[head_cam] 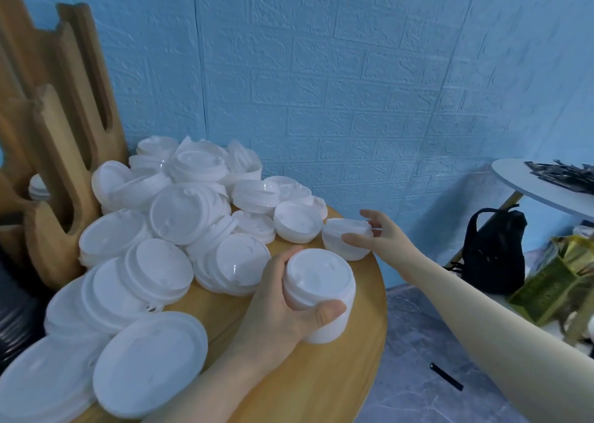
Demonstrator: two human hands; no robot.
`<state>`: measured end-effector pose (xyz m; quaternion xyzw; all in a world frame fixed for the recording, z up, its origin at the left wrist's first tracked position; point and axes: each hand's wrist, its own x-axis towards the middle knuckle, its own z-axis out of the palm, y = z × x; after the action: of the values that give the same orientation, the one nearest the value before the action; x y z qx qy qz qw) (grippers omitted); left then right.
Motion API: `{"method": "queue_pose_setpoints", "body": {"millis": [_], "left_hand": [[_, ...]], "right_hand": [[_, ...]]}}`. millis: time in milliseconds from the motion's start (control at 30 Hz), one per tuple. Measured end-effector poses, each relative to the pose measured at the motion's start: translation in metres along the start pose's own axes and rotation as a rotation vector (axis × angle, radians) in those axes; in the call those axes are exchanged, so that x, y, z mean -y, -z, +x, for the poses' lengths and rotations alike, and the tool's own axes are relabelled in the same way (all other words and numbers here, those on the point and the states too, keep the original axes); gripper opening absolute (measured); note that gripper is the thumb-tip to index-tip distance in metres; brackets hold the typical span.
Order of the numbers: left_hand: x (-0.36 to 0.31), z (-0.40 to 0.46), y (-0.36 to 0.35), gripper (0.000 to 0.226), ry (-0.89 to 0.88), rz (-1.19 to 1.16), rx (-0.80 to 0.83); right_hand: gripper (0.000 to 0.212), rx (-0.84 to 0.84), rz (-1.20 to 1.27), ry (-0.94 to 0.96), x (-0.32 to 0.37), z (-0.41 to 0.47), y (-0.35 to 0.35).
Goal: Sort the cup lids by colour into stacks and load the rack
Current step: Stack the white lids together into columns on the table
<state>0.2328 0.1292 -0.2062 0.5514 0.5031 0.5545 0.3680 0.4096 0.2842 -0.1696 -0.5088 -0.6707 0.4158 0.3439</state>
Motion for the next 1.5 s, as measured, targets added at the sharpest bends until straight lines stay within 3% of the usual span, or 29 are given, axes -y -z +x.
{"method": "queue_pose_setpoints", "body": {"millis": [300,433,567,733,933,1000,1067,1167,1300,1500], "left_hand": [[-0.002,-0.001,0.0,0.099,-0.015,0.016,0.003],[-0.002,-0.002,0.001,0.09,-0.017,0.016,0.002],[-0.003,-0.004,0.002,0.088,-0.011,0.028,0.003],[-0.001,-0.005,0.004,0.116,-0.064,0.051,-0.002],[-0.004,-0.007,0.003,0.098,-0.08,0.093,0.001],[-0.003,-0.007,0.004,0.093,-0.065,0.09,-0.005],[-0.003,-0.007,0.005,0.092,-0.043,0.076,-0.01],[-0.002,-0.007,0.004,0.098,-0.031,0.062,-0.019],[-0.002,-0.004,0.006,0.121,-0.001,0.056,-0.009],[-0.003,-0.004,0.005,0.126,0.034,0.034,0.012]], "right_hand": [[0.059,0.051,0.115,0.108,-0.011,-0.035,-0.007],[0.064,-0.054,0.091,0.216,-0.002,-0.039,-0.008],[0.055,-0.104,0.056,0.311,0.014,-0.048,0.001],[0.045,-0.049,0.048,0.335,0.033,-0.076,-0.005],[0.055,0.041,-0.203,0.405,0.034,-0.102,-0.036],[0.049,0.027,-0.285,0.457,0.036,-0.107,-0.036],[0.035,0.029,-0.202,0.45,0.036,-0.111,-0.03],[0.021,0.05,-0.062,0.4,0.032,-0.116,-0.018],[0.023,0.018,-0.079,0.457,0.036,-0.118,-0.018],[0.008,0.007,-0.184,0.485,0.055,-0.116,-0.034]]}}
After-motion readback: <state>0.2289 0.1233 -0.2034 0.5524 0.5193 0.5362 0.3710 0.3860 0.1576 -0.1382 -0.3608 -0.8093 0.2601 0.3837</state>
